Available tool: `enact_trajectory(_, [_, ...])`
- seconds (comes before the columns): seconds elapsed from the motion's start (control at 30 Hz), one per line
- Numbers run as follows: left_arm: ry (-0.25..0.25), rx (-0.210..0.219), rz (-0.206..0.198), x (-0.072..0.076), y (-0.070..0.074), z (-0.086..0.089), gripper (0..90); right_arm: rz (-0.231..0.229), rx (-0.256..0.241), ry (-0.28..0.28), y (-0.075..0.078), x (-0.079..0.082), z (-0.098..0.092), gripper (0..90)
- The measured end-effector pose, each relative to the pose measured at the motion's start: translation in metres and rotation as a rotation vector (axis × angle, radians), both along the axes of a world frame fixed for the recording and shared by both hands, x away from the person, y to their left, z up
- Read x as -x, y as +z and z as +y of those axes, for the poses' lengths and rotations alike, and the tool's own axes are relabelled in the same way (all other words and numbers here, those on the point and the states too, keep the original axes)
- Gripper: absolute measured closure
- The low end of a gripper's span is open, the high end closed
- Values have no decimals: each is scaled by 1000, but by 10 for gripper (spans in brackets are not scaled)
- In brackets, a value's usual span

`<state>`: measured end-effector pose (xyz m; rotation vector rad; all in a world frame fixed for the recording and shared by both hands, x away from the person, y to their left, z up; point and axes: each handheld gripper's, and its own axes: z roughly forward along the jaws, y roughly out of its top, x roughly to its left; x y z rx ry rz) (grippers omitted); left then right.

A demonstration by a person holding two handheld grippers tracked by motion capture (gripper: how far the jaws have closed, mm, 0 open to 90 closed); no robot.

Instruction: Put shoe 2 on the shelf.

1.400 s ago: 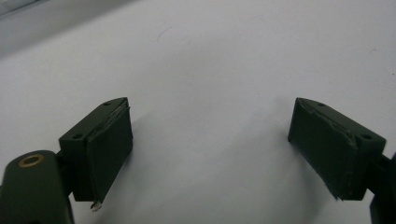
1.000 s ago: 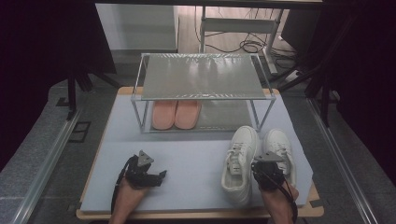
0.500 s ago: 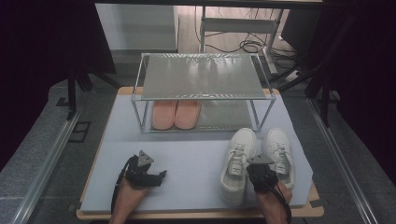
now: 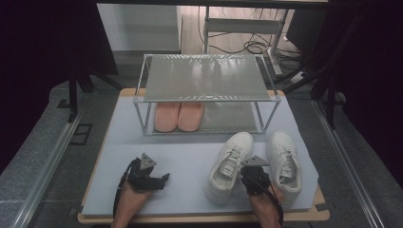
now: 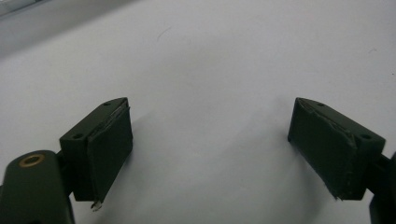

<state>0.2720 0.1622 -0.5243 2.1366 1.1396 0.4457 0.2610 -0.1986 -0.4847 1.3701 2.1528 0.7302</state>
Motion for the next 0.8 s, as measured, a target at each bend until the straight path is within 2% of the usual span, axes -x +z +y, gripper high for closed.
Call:
enact_trajectory(0.2, [0, 0, 0, 0, 0, 0, 140, -26, -64, -68, -2, -8, -6, 900])
enact_trajectory(0.3, [0, 0, 1, 0, 0, 0, 140, -35, -72, -69, -4, -11, -5, 900])
enact_trajectory(0.47, [0, 0, 1, 0, 0, 0, 140, -43, -99, -37, -6, -21, 1, 900])
enact_trajectory(0.6, [-1, 0, 1, 0, 0, 0, 140, -28, -127, 1, -6, -29, 2, 900])
enact_trajectory(0.67, [-1, 0, 0, 0, 0, 0, 140, -48, -116, -32, -3, -31, 0, 900])
enact_trajectory(0.73, [-1, 0, 1, 0, 0, 0, 140, -52, -126, -68, -1, -37, -4, 900])
enact_trajectory(0.8, [-1, 0, 1, 0, 0, 0, 140, -58, -115, -89, -1, -45, -5, 900])
